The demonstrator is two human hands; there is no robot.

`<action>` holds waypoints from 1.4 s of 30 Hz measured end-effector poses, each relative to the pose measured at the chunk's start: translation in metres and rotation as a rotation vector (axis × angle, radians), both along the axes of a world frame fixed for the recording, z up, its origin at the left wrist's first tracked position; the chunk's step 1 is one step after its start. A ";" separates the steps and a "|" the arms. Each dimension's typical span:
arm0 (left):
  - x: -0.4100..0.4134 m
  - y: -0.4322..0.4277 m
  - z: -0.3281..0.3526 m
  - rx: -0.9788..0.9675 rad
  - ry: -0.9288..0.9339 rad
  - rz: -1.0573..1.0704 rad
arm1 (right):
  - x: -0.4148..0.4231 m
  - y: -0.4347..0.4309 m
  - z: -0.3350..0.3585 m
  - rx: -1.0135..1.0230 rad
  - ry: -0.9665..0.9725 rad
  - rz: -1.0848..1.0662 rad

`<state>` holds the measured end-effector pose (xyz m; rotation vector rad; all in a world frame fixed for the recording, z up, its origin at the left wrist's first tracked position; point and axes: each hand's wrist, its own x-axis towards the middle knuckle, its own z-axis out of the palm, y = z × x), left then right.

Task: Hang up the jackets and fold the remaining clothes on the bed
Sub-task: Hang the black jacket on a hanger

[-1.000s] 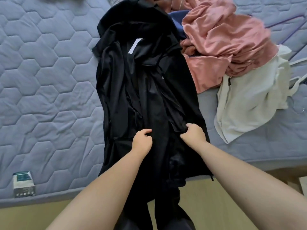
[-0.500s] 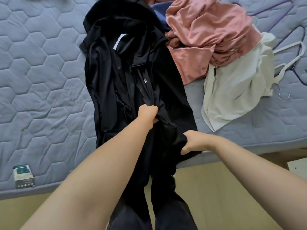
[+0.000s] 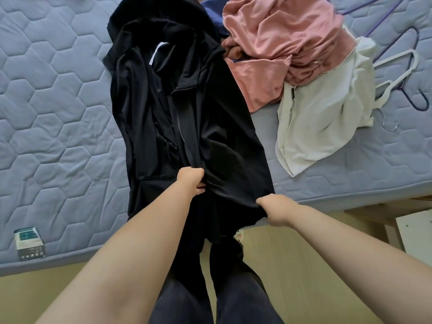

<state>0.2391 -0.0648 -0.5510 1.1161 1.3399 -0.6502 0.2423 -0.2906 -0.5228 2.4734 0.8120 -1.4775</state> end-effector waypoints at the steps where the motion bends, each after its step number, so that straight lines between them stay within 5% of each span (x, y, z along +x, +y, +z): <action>1: -0.003 -0.001 -0.001 -0.025 0.002 0.006 | -0.003 0.003 0.000 -0.006 -0.100 0.047; 4: -0.005 0.000 0.004 -0.112 -0.090 0.248 | -0.012 0.006 -0.003 0.006 -0.457 0.072; 6: -0.009 0.001 0.010 -0.283 -0.209 0.457 | -0.018 0.006 -0.007 -0.105 -0.120 -0.070; 8: -0.013 0.000 0.012 -0.329 -0.246 0.280 | -0.020 0.008 -0.013 -0.183 0.404 -0.403; 9: -0.015 -0.001 0.010 -0.270 -0.233 0.109 | -0.020 0.014 -0.013 -0.101 0.452 -0.557; 11: -0.018 0.002 0.003 -0.046 -0.172 -0.136 | -0.014 0.026 -0.015 0.088 0.153 -0.657; 13: -0.022 0.014 -0.007 0.144 -0.168 -0.135 | -0.006 0.042 -0.016 0.182 -0.091 -0.702; 22: -0.081 0.118 -0.001 0.843 -0.196 -0.382 | -0.008 0.135 -0.022 0.261 -0.196 -0.588; 24: -0.098 0.145 -0.016 0.726 -0.115 -0.353 | -0.017 0.163 -0.027 0.293 -0.167 -0.622; 27: -0.120 0.167 -0.033 0.227 -0.020 -0.177 | -0.032 0.206 -0.042 0.384 0.000 -0.855; 30: -0.135 0.175 -0.043 0.121 -0.061 -0.263 | -0.049 0.243 -0.055 0.468 0.129 -1.126; 35: -0.146 0.174 -0.044 -0.008 -0.107 -0.274 | -0.067 0.274 -0.068 0.317 0.022 -0.972; 39: -0.153 0.202 -0.051 0.263 -0.124 -0.326 | -0.070 0.274 -0.065 0.014 -0.115 -0.433; 42: -0.162 0.219 -0.045 0.380 -0.123 -0.396 | -0.068 0.272 -0.065 0.042 -0.172 -0.433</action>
